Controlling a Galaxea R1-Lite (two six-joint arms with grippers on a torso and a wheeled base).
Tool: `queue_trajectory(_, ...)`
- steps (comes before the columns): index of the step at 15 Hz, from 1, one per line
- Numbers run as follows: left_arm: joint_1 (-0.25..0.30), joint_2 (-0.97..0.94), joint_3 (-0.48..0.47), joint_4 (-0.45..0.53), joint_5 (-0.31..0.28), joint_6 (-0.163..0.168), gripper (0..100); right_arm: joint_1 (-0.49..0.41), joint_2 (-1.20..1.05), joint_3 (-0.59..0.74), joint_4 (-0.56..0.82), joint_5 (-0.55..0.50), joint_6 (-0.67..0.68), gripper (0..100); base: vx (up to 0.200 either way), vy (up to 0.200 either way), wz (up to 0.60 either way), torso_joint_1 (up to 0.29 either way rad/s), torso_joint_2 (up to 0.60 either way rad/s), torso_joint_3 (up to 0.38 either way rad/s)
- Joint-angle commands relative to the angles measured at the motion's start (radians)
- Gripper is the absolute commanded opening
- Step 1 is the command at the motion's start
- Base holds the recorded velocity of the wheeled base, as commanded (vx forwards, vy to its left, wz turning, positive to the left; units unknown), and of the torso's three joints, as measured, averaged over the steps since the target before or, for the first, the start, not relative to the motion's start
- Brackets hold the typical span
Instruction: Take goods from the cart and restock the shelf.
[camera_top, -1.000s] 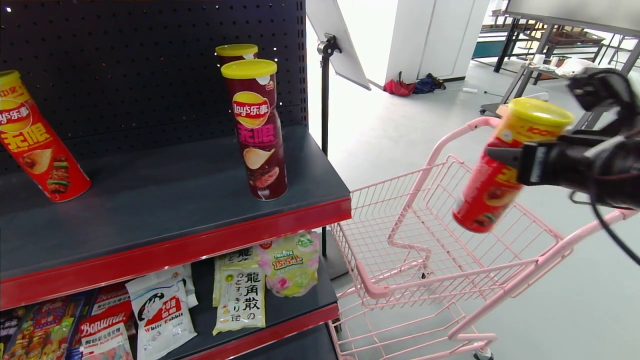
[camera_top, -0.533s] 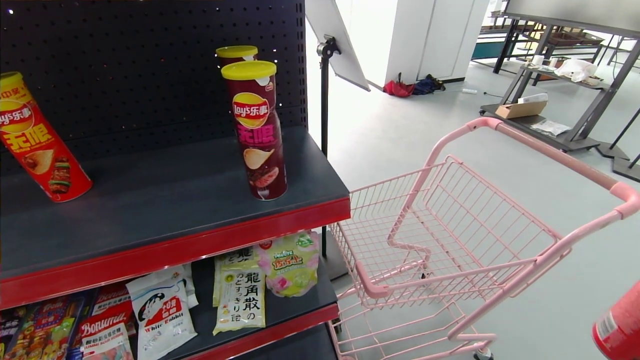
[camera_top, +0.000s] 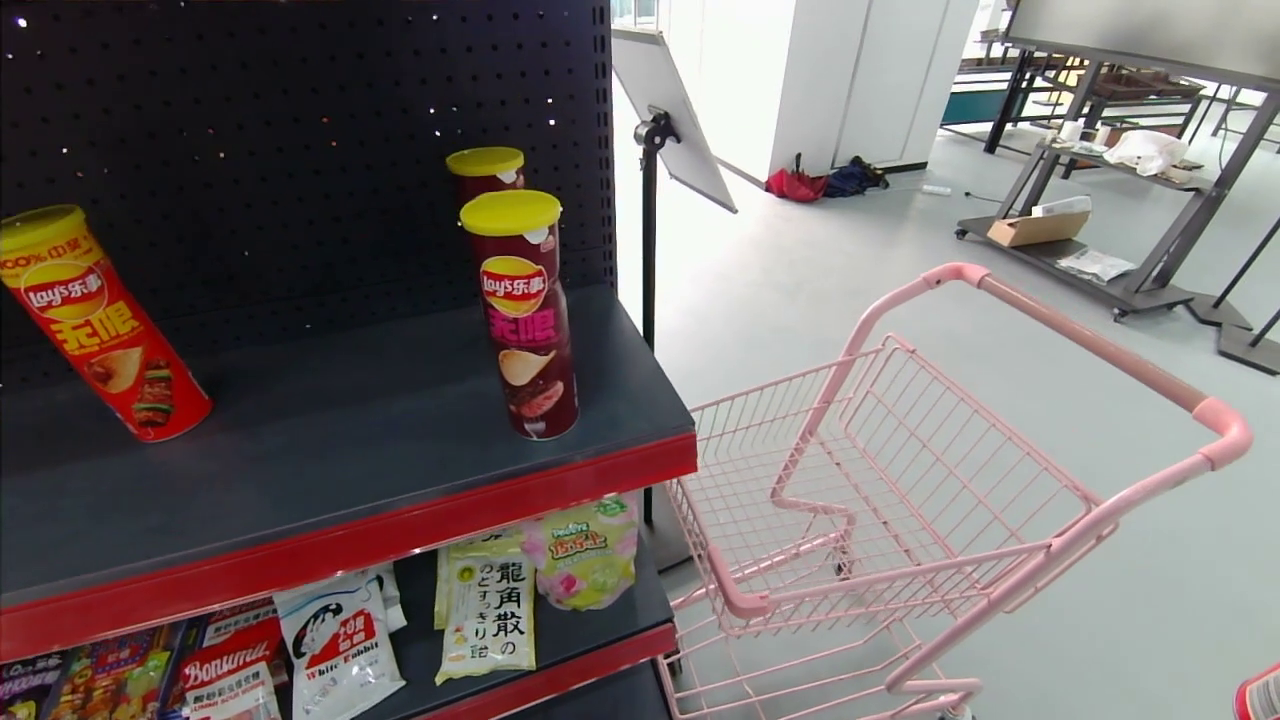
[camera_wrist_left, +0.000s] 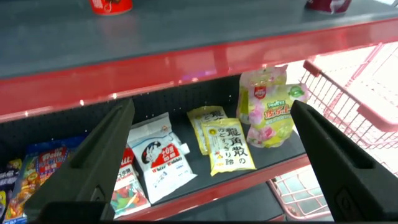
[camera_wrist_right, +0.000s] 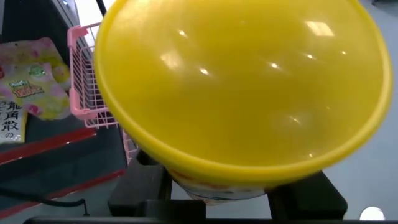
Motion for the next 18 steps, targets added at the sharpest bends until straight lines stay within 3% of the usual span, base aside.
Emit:
queue_trajectory(1,0.0,0.001,0.0,0.0,0.0,0.0,100,0.001,0.0,0.0,-0.001,0.0,-0.001,0,0.0,0.0,0.0,0.203,-0.46,-0.281)
queue_trajectory(18,0.0,0.001,0.0,0.0,0.0,0.0,100,0.008,0.005,0.008,-0.001,0.006,-0.033,0,0.0,0.0,0.0,0.161,-0.37,-0.213)
